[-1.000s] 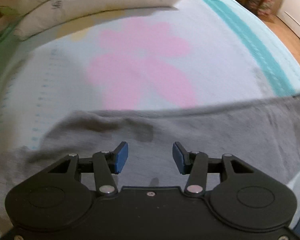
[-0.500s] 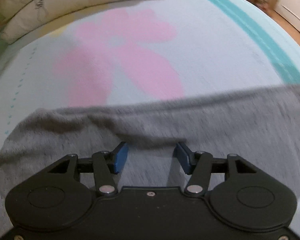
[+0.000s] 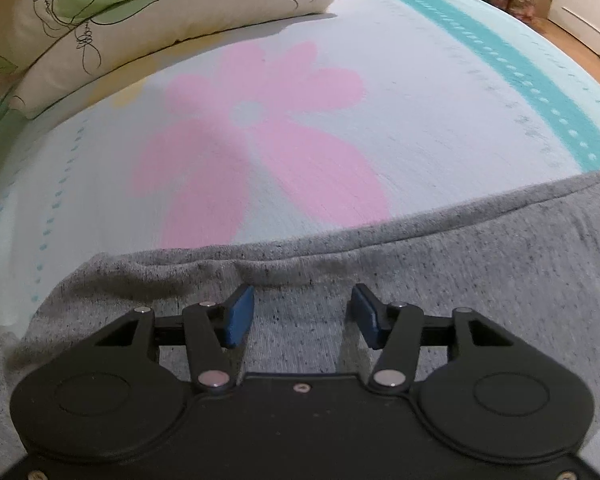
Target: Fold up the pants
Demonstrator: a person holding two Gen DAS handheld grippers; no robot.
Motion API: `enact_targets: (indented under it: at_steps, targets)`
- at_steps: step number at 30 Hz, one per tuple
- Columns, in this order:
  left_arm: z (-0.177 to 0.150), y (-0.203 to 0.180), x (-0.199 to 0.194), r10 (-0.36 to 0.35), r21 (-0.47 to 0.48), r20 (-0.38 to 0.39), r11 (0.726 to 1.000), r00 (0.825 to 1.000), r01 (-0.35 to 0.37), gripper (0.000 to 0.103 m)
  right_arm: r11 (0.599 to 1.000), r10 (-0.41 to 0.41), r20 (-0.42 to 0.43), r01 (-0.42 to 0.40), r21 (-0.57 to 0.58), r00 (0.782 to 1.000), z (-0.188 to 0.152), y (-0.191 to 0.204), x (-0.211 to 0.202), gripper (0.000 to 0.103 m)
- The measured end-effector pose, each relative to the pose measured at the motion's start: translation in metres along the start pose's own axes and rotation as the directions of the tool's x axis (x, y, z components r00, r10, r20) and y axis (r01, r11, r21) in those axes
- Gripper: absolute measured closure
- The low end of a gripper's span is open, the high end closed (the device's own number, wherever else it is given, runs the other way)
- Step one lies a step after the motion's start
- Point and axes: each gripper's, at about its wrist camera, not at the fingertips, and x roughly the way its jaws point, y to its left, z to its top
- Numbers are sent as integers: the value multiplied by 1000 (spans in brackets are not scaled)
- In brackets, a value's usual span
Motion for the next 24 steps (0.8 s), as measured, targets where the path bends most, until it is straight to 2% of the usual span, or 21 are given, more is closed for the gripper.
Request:
enact_targets:
  at_steps: [3,5,6,8,9,10,11,12,14,17,20,23,24]
  targets:
    - [0,0,-6,-16,8,7,1000,1000,16,43,984,-124,29,119,130,992,-14,-45,-41,73]
    - [2,-3,-8,-30,14,19,999,999,30,43,972,-139,43,128,196,989,-21,-60,-60,73]
    - [3,-6,-8,-30,18,23,999,999,30,43,970,-121,-7,119,213,993,-22,-61,-60,72]
    - [5,-10,-8,-32,23,28,999,999,31,43,974,-1,-120,29,225,993,-23,-56,-46,72]
    - [6,-13,-7,-41,20,32,999,999,40,43,968,99,-120,-67,243,988,-25,-51,-40,72]
    - [6,-14,-9,-56,15,37,998,998,56,43,949,205,-116,-169,267,972,-28,-45,-32,72]
    - [6,-15,-9,-72,13,40,997,997,71,43,929,276,-116,-234,286,954,-29,-39,-22,72]
    - [6,-15,-11,-93,13,44,996,995,92,43,920,301,-110,-258,295,947,-29,-34,-14,72]
    - [6,-16,-14,-146,33,54,989,988,145,44,923,292,-85,-257,286,953,-28,-22,3,71]
    - [5,-21,-18,-216,126,56,970,975,208,44,941,289,-65,-271,205,955,-15,-2,26,71]
    - [1,-31,-23,-256,254,67,939,964,232,43,963,257,-44,-252,100,965,0,18,47,71]
    - [2,-39,-24,-299,336,64,905,952,261,43,962,274,-43,-272,35,961,14,30,64,71]
    - [2,-42,-24,-322,351,56,892,945,283,43,960,279,-46,-278,25,959,19,32,58,71]
